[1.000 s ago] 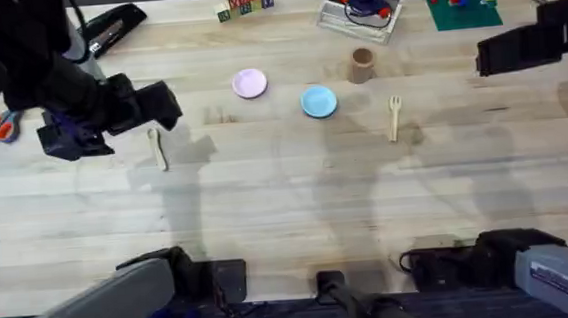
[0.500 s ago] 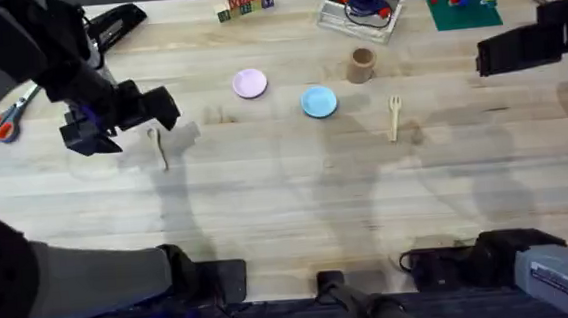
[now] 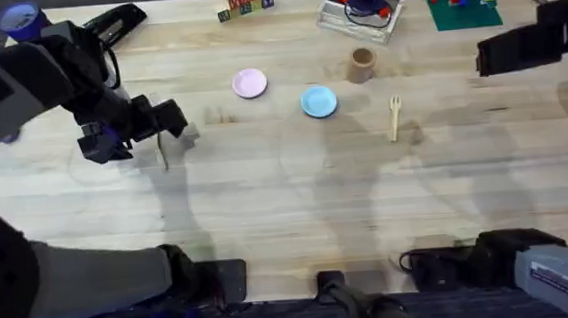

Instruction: Pick up a utensil and set it on the pink plate, then put the other utensil in the container.

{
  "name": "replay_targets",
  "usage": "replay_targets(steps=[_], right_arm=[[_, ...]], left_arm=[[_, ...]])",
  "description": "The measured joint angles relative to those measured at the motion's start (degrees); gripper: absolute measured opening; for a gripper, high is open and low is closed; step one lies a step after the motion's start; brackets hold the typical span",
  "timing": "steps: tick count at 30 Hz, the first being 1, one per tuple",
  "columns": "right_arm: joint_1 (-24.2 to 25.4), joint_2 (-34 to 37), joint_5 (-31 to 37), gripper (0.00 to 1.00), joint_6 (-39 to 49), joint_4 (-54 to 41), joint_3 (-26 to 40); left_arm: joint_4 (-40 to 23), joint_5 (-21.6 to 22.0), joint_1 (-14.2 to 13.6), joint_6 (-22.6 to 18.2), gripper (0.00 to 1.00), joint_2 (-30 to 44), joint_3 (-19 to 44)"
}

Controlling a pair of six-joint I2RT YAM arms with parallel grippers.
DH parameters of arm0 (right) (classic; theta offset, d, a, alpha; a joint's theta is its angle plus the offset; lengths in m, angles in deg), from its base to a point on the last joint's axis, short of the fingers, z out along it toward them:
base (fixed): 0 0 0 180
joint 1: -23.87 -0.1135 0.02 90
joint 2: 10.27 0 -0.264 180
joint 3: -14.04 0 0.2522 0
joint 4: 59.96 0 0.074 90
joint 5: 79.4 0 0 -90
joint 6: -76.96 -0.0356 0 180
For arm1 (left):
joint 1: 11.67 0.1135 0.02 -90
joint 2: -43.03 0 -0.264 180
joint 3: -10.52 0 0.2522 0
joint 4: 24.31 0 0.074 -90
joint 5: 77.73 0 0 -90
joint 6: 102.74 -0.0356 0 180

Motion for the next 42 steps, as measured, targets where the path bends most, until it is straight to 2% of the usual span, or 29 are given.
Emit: replay_targets(steps=[20, 21, 26, 27, 29, 35, 42], right_arm=[[0.0, 0.0, 0.0, 0.995, 0.0, 0.0, 0.0], [0.0, 0.0, 0.0, 0.995, 0.0, 0.0, 0.0], [0.0, 0.0, 0.0, 0.995, 0.0, 0.0, 0.0], [0.0, 0.0, 0.0, 0.995, 0.0, 0.0, 0.0], [0.0, 0.0, 0.0, 0.995, 0.0, 0.0, 0.0], [0.0, 0.0, 0.0, 0.995, 0.0, 0.0, 0.0], [0.0, 0.0, 0.0, 0.995, 0.0, 0.0, 0.0]], left_arm=[[-0.9, -0.9, 0.2, 0.1, 0.993, 3.8, 1.7], [-0.9, -1.2, 0.2, 0.2, 0.939, 3.8, 1.7], [0.4, -2.2, -0.4, 0.4, 0.172, 4.2, 1.9], [0.4, -2.2, -0.4, 0.4, 0.085, 4.2, 2.0], [0.3, -2.2, -0.4, 0.4, 0.054, 4.2, 2.1], [-0.5, -2.2, -0.4, 0.4, 0.053, 4.3, 2.4], [-8.3, -1.2, -0.3, -0.6, 0.045, 6.7, 6.2]])
